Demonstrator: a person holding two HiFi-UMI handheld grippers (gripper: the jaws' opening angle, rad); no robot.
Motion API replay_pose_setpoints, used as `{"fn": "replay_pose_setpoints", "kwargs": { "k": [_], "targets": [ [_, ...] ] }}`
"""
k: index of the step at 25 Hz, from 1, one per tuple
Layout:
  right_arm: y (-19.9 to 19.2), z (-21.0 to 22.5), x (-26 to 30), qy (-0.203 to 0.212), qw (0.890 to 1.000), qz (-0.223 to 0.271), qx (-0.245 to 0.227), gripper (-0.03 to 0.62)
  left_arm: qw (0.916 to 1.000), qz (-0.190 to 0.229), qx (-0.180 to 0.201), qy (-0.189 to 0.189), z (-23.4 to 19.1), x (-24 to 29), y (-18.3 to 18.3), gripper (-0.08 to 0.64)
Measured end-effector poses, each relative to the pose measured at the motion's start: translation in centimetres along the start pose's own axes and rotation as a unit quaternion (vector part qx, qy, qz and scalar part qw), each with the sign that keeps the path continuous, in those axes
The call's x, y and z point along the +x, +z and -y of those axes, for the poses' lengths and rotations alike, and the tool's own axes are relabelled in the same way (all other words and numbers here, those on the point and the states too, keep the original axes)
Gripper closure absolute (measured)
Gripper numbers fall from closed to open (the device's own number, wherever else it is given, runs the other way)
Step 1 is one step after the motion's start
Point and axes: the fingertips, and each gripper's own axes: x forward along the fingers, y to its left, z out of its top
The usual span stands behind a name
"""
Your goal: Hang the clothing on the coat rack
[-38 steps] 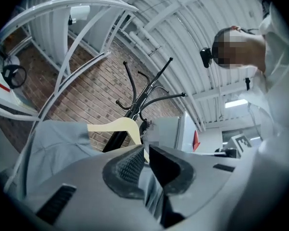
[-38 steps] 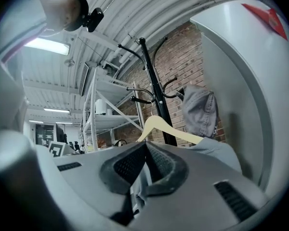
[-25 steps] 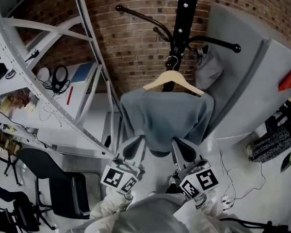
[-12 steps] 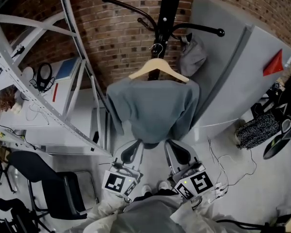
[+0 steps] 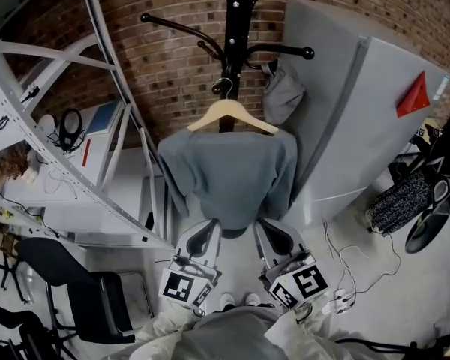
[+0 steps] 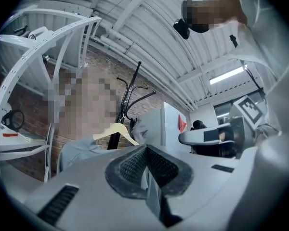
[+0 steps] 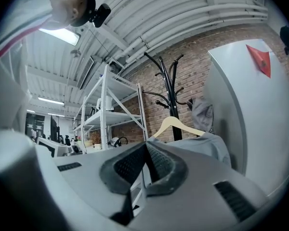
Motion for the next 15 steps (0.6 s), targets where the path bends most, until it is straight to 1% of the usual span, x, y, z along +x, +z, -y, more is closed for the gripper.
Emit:
{"fn": "replay_pose_setpoints", "kwargs": {
  "k": [6,15],
  "targets": [
    [0.6,0.3,-0.3,0.016,1.000,0.010,0.007,0.569,0.9999,0.002,0.012,0.008,0.8,0.5,0.3,0.551],
    [0.5,1.0,-0.8,0.019,1.000,0.009,0.012,0.569,0.9999,-0.005,0.008,0.013,1.3,1.0,0.0,0.551]
  ]
}}
